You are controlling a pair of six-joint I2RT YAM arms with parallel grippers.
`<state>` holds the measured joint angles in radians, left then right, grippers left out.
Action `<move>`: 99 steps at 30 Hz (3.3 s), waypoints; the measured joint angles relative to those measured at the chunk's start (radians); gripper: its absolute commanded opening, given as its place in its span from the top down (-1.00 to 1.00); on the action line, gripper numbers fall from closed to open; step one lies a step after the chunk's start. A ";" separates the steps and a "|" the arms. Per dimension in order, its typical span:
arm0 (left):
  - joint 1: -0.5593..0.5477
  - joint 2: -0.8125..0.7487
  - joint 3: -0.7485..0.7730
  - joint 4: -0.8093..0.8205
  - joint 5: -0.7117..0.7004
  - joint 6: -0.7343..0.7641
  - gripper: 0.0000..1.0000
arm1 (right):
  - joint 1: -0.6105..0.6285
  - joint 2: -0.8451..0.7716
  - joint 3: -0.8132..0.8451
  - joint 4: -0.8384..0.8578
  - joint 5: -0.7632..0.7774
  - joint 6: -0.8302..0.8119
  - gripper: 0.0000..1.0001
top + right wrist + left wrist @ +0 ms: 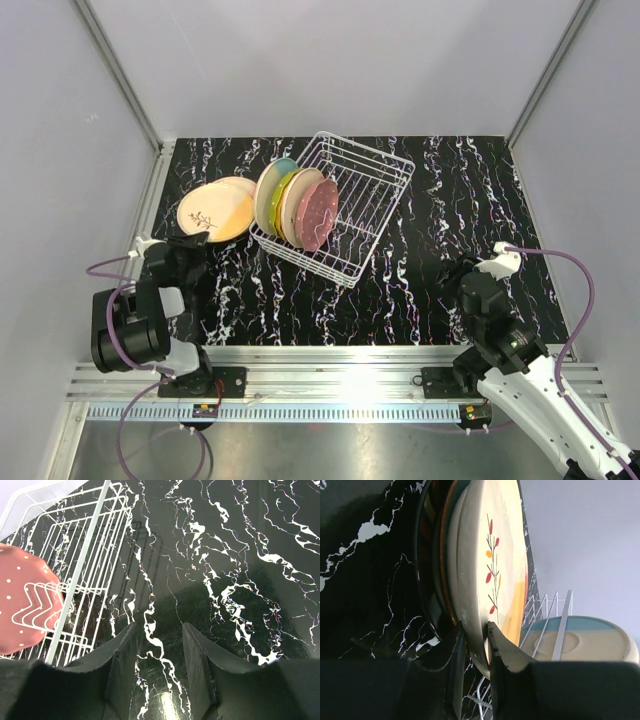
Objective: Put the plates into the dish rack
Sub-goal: Grab a plate with the left arm, then insert the plate into the dish rack
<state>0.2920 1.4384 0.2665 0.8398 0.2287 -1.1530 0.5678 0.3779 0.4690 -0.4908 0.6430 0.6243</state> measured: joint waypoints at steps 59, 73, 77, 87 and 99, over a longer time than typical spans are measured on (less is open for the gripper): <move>-0.217 -0.620 0.907 -1.228 -0.026 0.696 1.00 | 0.000 0.163 0.195 -0.037 -0.263 -0.003 0.31; -0.856 -0.377 1.087 -1.212 -0.084 0.839 1.00 | 0.000 0.228 0.294 0.147 -0.574 -0.021 0.49; -1.014 -0.262 1.103 -1.205 -0.174 0.861 1.00 | 0.000 0.275 0.298 0.222 -0.625 -0.001 0.49; -1.177 0.015 1.222 -1.209 -0.404 0.927 1.00 | 0.000 0.416 0.234 0.383 -0.664 0.032 0.50; -1.221 0.043 1.319 -1.199 -0.499 1.097 1.00 | 0.000 0.749 0.220 0.611 -0.715 0.043 0.49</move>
<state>-0.9291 1.4815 1.5856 -0.3592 -0.2699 -0.0563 0.5678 1.1267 0.6891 0.1204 -0.0715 0.6678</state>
